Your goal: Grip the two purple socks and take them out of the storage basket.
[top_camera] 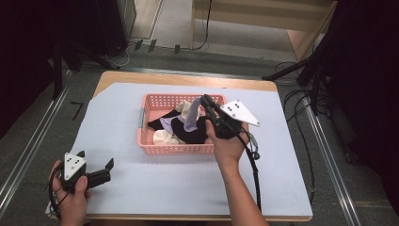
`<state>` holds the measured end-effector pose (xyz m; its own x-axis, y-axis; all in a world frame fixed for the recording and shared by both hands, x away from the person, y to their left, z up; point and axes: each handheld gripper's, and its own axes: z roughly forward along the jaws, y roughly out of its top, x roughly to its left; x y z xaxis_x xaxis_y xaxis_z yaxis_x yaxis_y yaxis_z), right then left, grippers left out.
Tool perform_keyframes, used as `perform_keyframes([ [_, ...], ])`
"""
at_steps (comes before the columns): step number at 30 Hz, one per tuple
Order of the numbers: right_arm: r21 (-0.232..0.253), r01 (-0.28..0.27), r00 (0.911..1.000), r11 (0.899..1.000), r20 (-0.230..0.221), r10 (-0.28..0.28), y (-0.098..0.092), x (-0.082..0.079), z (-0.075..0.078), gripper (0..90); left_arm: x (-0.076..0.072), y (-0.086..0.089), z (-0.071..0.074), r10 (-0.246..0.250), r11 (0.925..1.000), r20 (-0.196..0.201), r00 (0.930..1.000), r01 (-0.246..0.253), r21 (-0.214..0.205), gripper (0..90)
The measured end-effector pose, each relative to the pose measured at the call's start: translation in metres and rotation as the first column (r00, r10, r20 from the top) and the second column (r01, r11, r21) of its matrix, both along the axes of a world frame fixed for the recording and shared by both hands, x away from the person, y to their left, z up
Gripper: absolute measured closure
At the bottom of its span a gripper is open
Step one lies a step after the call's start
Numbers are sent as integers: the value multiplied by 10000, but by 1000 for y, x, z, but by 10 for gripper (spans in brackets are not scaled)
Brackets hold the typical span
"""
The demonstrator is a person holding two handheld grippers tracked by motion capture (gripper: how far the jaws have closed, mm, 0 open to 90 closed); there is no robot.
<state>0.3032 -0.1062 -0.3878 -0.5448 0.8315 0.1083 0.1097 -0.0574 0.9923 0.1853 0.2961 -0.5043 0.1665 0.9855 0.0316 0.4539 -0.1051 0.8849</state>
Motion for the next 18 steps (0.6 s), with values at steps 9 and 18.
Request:
perform_keyframes([
  [9,498,1103,9933,9926,277,-1118,-63,-7,7,855,0,-1,0,6,10000,-14,10000,-6,66,13],
  [18,214,2293,9734,9731,-85,-2291,-120,-15,-11,855,0,-1,0,15,10000,-1,10000,-15,60,13],
])
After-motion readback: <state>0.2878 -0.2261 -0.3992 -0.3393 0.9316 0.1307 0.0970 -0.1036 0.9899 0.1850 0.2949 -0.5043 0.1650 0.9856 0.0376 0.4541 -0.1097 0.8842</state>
